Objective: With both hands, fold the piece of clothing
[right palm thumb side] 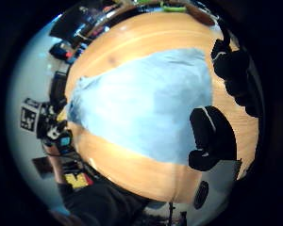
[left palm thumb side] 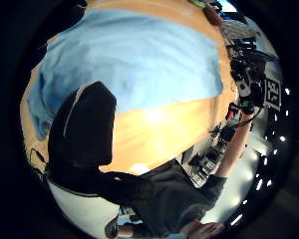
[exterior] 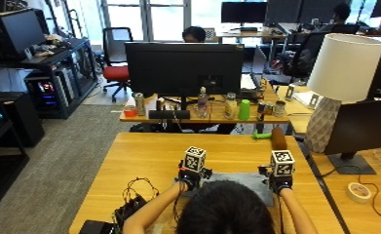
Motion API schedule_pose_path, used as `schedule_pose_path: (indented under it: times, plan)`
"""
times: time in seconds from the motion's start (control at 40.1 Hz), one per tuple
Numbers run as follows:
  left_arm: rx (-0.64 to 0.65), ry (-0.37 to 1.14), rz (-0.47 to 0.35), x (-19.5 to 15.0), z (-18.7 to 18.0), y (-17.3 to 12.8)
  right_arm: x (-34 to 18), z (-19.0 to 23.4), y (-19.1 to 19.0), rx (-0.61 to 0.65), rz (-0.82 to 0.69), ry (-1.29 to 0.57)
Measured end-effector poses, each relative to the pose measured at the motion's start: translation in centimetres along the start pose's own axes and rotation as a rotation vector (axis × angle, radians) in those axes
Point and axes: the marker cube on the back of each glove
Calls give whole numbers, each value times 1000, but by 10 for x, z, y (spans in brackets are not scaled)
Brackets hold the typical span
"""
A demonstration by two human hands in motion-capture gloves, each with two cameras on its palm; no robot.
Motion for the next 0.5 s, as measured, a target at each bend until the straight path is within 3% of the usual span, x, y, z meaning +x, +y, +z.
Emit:
schedule_pose_path:
  times: [0.125, 0.275, 0.499]
  plan:
    - [-106, -16, -31, -2, 24, -2, -1, 14, -3, -67, 12, -3]
    - [-295, -7, -63, -5, 43, -3, -3, 24, -17, -51, 54, 32]
    - [-405, -33, -53, 1, 47, -2, -12, 34, -27, -110, 98, 14]
